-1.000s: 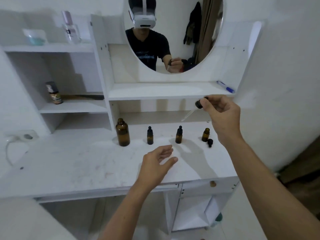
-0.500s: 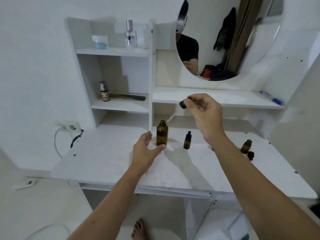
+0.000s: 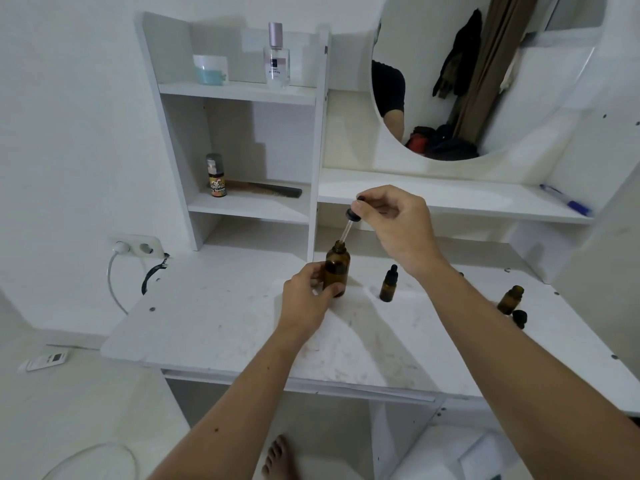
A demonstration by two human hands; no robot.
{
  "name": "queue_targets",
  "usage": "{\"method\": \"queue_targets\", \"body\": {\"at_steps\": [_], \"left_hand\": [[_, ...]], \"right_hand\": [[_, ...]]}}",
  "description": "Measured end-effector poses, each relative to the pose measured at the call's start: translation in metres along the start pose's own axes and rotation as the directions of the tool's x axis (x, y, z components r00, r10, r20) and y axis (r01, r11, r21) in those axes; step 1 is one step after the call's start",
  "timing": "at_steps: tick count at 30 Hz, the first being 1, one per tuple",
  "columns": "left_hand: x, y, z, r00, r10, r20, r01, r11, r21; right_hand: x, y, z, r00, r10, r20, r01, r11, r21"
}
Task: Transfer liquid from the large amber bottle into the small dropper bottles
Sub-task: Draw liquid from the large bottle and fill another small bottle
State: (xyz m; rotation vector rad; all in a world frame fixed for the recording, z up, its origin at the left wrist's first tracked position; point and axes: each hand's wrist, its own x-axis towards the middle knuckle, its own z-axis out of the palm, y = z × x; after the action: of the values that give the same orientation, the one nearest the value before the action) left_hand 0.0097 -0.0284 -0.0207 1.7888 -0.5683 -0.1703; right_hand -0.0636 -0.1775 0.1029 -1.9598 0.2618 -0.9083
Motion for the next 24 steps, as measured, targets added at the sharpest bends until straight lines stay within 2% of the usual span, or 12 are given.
{"method": "queue_targets", "body": {"at_steps": [6, 12, 24], "left_hand": [[0.0, 0.0, 0.0, 1.0, -0.005, -0.002, 0.005, 1.0, -0.004], [0.001, 0.001, 0.0, 0.999, -0.032, -0.001, 0.032, 0.999, -0.025], [0.001, -0.001, 0.001, 0.999, -0.041, 0.0, 0.041, 0.999, -0.02]], "right_hand": [[-0.002, 0.013, 0.02, 0.991, 0.067, 0.117, -0.053, 0.991, -0.126], [-0.007, 0.018, 0.03, 0.993, 0.107, 0.046, -0.098, 0.981, -0.166], [-0.011, 0.018, 0.032, 0.998, 0.068, -0.014, -0.07, 0.981, -0.18]]}}
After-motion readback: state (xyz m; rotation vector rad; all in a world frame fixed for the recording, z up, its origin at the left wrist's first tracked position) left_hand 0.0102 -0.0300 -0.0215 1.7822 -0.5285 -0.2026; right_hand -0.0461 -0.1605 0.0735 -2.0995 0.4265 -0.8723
